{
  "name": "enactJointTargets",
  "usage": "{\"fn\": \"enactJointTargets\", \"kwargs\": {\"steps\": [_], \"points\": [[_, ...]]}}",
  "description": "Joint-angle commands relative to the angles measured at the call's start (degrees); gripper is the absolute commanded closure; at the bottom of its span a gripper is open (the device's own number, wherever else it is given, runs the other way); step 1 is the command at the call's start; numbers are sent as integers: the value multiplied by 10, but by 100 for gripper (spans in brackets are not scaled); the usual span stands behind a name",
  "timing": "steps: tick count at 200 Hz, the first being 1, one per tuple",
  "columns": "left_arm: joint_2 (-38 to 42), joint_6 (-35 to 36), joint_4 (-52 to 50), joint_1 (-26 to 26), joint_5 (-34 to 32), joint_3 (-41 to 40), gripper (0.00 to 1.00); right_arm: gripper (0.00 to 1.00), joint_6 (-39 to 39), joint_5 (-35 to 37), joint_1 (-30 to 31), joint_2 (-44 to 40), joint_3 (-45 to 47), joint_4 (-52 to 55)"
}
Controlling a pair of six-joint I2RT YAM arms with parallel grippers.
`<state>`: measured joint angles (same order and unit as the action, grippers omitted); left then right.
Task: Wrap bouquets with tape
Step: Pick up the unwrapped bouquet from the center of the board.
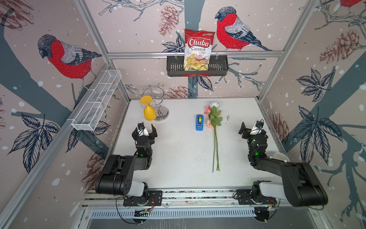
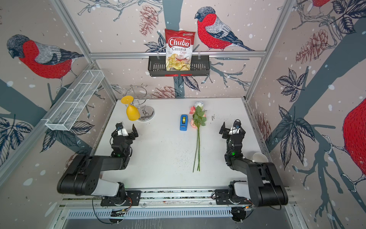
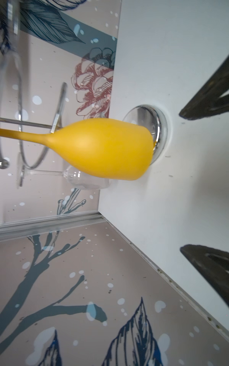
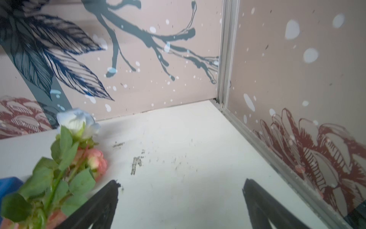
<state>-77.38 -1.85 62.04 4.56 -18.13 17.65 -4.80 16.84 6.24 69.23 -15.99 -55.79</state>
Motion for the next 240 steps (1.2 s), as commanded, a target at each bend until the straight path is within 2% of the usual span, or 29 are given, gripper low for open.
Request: {"fn": "enactJointTargets", "kwargs": {"steps": [1, 20, 30, 36, 49, 64, 79, 108, 121, 131, 147, 176, 209, 224, 240], "points": [[80, -63, -252, 0, 25, 80, 3, 0, -82, 19, -16, -68, -47, 206], [112, -109, -405, 0, 71, 157, 3, 0, -185, -51, -59, -94, -80, 303], [121, -114, -455, -1, 123, 191, 3, 0, -204, -128, -78, -102, -114, 375], [125, -117, -476, -1, 163, 204, 3, 0, -215, -150, -84, -106, -131, 410], [133, -114, -522, 1, 256, 229, 3, 0, -238, -173, -83, -119, -154, 469], [138, -87, -551, 5, 388, 240, 3, 0, -226, -274, -77, -132, -165, 486], [145, -85, -568, 38, 438, 234, 3, 0, -219, -292, -38, -131, -190, 532], [157, -36, -587, 169, 404, 218, 3, 0, -212, -217, 91, -82, -255, 641], [154, -43, -595, 200, 391, 220, 3, 0, -227, -195, 145, -44, -272, 656], [153, -51, -605, 203, 410, 218, 3, 0, -238, -165, 184, -11, -282, 658], [161, -37, -616, 204, 416, 214, 3, 7, -263, -133, 221, 50, -301, 661], [222, -54, -562, 204, 353, 169, 3, 20, -281, -122, 253, 154, -340, 646], [307, -86, -443, 204, 300, 88, 3, 31, -288, -56, 279, 249, -404, 681], [331, -49, -448, 204, 306, 82, 3, 34, -293, -29, 287, 276, -422, 693], [344, -46, -451, 204, 266, 80, 3, 36, -296, -8, 294, 295, -439, 708]]}}
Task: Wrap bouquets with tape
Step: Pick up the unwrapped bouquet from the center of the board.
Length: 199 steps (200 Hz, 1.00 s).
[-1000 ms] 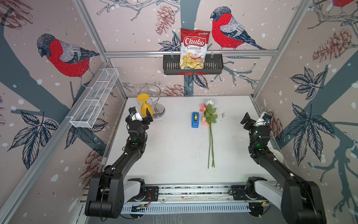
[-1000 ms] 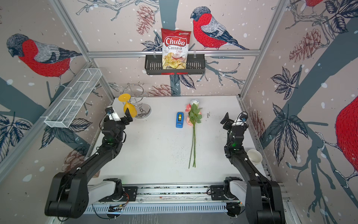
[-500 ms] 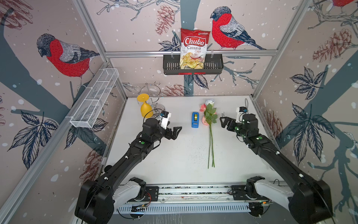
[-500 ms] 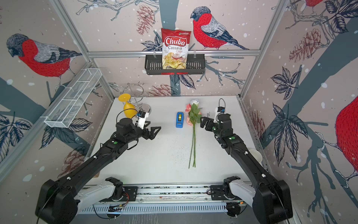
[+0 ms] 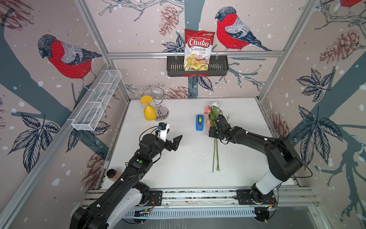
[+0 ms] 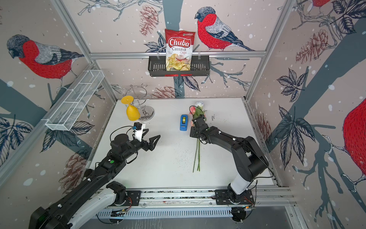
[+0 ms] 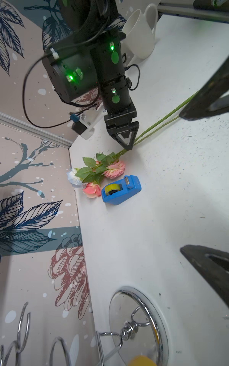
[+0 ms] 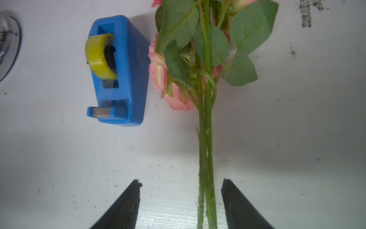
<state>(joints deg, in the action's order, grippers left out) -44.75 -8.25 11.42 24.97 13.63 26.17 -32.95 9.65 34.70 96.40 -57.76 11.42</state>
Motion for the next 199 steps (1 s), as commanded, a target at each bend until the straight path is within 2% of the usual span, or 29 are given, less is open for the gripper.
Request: {"fn": "enactJointTargets", "kwargs": {"steps": [1, 33, 47, 100, 128, 199], "points": [[18, 18, 55, 0, -54, -5, 3, 36, -15, 66, 10, 25, -22, 37], [5, 21, 42, 0, -46, 1, 3, 40, -14, 109, 28, 59, -46, 70], [-5, 21, 32, 0, -42, 10, 3, 46, -17, 110, 34, 70, -46, 73], [-9, 20, 25, 0, -42, 14, 3, 50, -34, 132, 47, 79, -27, 78], [-9, 19, 23, 0, -42, 12, 3, 56, -39, 126, 47, 79, -14, 70], [-8, 16, 22, 1, -37, 14, 3, 89, -48, 129, 52, 71, 0, 56]]}}
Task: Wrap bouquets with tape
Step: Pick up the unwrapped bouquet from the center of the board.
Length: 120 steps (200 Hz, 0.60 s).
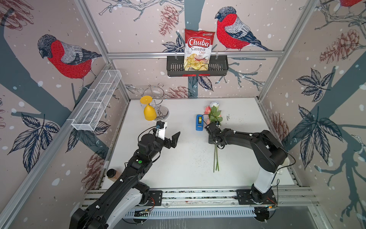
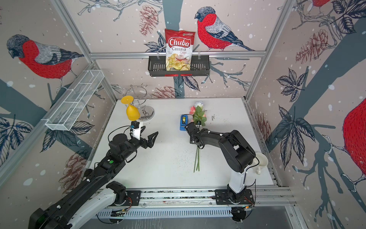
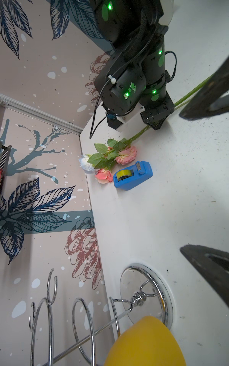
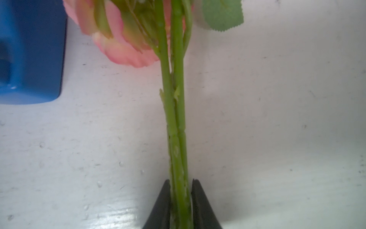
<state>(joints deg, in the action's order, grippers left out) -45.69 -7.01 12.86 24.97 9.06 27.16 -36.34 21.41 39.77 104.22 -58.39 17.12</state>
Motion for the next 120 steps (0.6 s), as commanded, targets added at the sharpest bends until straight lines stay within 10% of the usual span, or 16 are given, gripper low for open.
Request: {"fn": "enactJointTargets", "kwargs": {"steps": [1, 120], "points": [[2, 4, 8, 1, 9, 4, 3, 90, -15, 11, 1, -7, 6, -1], [34, 6, 39, 0, 32, -7, 5, 100, 131, -7, 24, -314, 105, -144]]}}
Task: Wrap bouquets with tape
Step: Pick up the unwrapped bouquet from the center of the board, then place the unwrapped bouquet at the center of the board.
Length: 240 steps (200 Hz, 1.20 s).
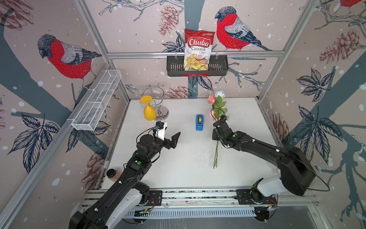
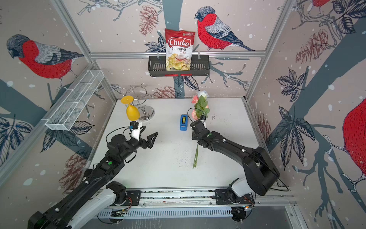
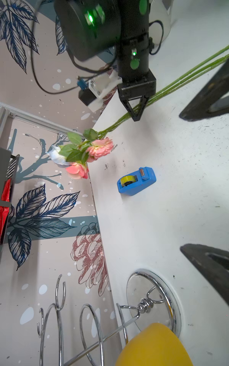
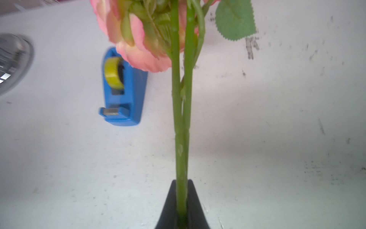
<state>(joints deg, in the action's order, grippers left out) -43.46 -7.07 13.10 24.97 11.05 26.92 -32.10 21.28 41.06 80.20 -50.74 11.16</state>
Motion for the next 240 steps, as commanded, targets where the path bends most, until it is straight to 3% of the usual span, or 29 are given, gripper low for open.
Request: {"fn": "enactJointTargets", "kwargs": {"steps": [1, 24, 54, 82, 145, 190, 240], "points": [[13, 8, 38, 0, 12, -4, 5, 100, 88, -6, 11, -74, 28, -85], [39, 25, 63, 0, 22, -21, 6, 100, 210, -35, 37, -160, 61, -141], [102, 93, 60, 0, 55, -29, 7, 100, 450, -94, 84, -233, 124, -207], [173, 156, 36, 0, 55, -39, 10, 100, 620, -165, 86, -236, 120, -144], [255, 191, -64, 0, 91, -35, 16, 100, 832, -289, 52, -87, 56, -76], [249, 210, -113, 1, 106, -16, 17, 100, 942, -343, -6, 51, 2, -78], [221, 230, -131, 0, 97, 0, 16, 100, 1012, -374, -45, 161, -37, -106]]}}
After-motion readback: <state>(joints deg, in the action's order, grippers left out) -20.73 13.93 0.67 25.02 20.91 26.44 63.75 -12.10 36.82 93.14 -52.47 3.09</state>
